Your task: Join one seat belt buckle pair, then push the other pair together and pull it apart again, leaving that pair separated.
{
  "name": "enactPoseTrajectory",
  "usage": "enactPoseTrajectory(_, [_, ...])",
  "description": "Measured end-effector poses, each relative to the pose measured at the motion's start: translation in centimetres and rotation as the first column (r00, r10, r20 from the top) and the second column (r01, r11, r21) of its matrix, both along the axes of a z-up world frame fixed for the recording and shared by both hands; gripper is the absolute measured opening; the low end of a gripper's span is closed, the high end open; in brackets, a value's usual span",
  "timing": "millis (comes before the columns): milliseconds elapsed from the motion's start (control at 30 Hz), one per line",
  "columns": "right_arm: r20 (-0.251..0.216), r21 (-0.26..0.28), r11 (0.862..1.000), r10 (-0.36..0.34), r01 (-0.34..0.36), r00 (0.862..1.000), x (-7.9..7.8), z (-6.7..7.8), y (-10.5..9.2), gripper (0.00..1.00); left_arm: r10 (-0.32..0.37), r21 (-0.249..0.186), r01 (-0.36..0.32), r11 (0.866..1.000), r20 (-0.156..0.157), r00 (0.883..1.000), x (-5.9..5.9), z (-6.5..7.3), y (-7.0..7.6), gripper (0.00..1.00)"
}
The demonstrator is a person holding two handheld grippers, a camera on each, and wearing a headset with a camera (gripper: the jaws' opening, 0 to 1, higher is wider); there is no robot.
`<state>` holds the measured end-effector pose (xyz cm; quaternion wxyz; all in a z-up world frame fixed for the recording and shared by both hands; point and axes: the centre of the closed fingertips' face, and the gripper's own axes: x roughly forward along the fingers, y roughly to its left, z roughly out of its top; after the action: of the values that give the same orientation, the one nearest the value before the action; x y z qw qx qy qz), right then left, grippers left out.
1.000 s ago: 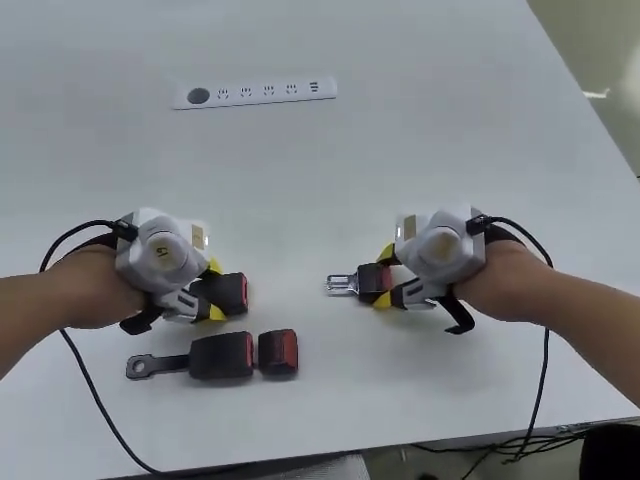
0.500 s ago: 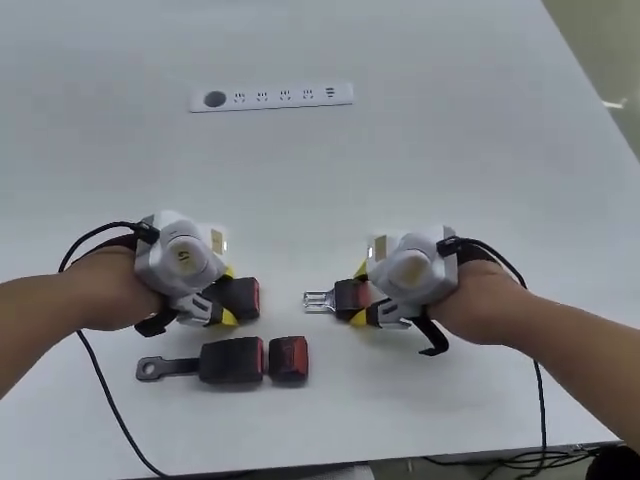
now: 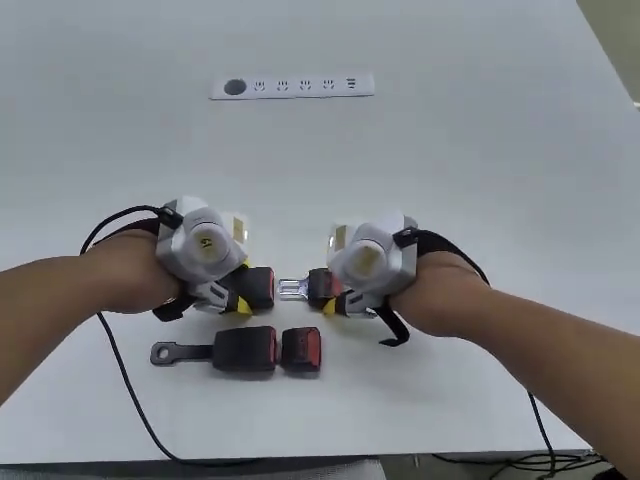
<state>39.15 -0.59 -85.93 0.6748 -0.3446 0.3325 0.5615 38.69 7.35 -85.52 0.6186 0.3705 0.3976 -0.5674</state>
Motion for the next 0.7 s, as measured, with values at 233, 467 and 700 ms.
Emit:
enactPoseTrajectory(233, [0.0, -0.004, 1.0, 0.012, -0.012, 1.0, 0.1, 0.1, 0.5, 0.34, 0.001, -0.001, -0.001, 1.0, 0.001, 1.0, 0.0, 0.0, 0.1, 0.34])
enactPoseTrajectory(467, [0.017, -0.011, 0.999, 0.045, -0.045, 0.999, -0.1, 0.0, 1.8, 0.34, -0.012, 0.009, 0.012, 1.0, 0.0, 1.0, 0.0, 0.0, 0.0, 0.34])
enactPoseTrajectory(700, [0.007, 0.015, 0.999, 0.039, -0.039, 0.999, 0.0, 0.2, 1.9, 0.31, -0.017, 0.003, 0.017, 1.0, 0.0, 1.0, 0.0, 0.0, 0.0, 0.34])
